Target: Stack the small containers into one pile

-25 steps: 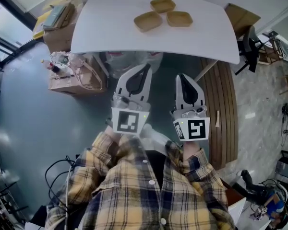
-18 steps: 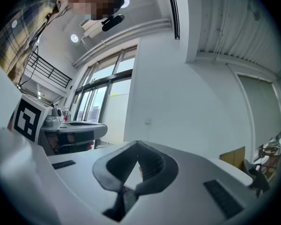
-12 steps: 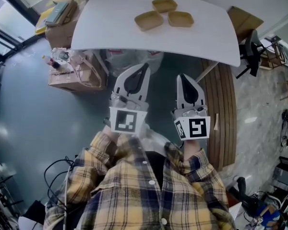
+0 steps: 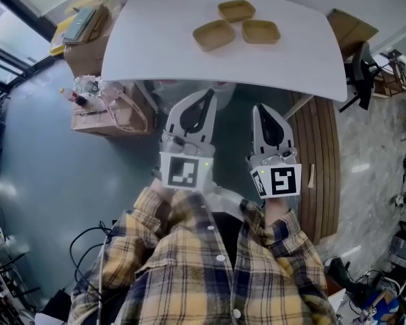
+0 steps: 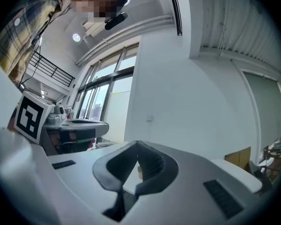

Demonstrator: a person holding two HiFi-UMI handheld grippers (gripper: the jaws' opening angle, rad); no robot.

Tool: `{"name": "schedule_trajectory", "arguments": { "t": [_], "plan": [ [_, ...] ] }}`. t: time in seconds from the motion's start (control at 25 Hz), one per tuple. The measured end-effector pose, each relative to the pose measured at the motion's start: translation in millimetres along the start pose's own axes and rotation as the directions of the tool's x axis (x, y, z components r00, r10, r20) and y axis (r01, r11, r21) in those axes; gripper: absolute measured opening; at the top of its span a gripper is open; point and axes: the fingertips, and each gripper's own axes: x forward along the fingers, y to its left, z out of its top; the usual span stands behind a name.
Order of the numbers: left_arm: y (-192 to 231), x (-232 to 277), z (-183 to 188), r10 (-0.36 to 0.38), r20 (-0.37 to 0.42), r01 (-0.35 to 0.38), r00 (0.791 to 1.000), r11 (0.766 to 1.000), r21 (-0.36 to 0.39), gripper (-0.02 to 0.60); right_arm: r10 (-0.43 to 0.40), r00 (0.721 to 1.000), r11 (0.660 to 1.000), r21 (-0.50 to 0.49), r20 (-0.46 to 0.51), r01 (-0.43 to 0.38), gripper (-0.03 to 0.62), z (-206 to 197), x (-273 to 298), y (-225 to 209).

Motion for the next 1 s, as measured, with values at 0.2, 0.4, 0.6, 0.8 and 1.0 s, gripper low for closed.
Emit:
{"name": "schedule_trajectory", "arguments": {
  "t": [0.2,0.4,0.6,0.8,1.0],
  "plan": [
    [34,52,-27,-0.008,-0.01,0.008,1.0,0.999,-0.049,0.017,-0.021,1.0,1.0,-0.02,-0.008,0.021,0.015,-7,56,-23],
    [84,116,-45,-0.025,0.015,0.026,1.0,0.998,-0.057,0.017,-0.041,0.999,0.999,-0.034,-0.022,0.04,0.015,-16,128,-42],
    [126,173,-60,-0.065,0.029,0.066,0.997,0.997,-0.026,0.017,-0.06,0.998,0.997,-0.054,-0.016,0.059,0.015,-16,201,-62],
    [149,207,-81,-0.11,0.014,0.11,0.994,0.994,-0.028,0.017,-0.094,0.995,0.994,-0.05,-0.036,0.092,0.015,-26,245,-74],
    [159,223,-93,-0.141,0.011,0.142,0.99,0.989,-0.042,0.017,-0.129,0.99,0.991,-0.039,-0.064,0.127,0.015,-34,263,-80]
  ]
}}
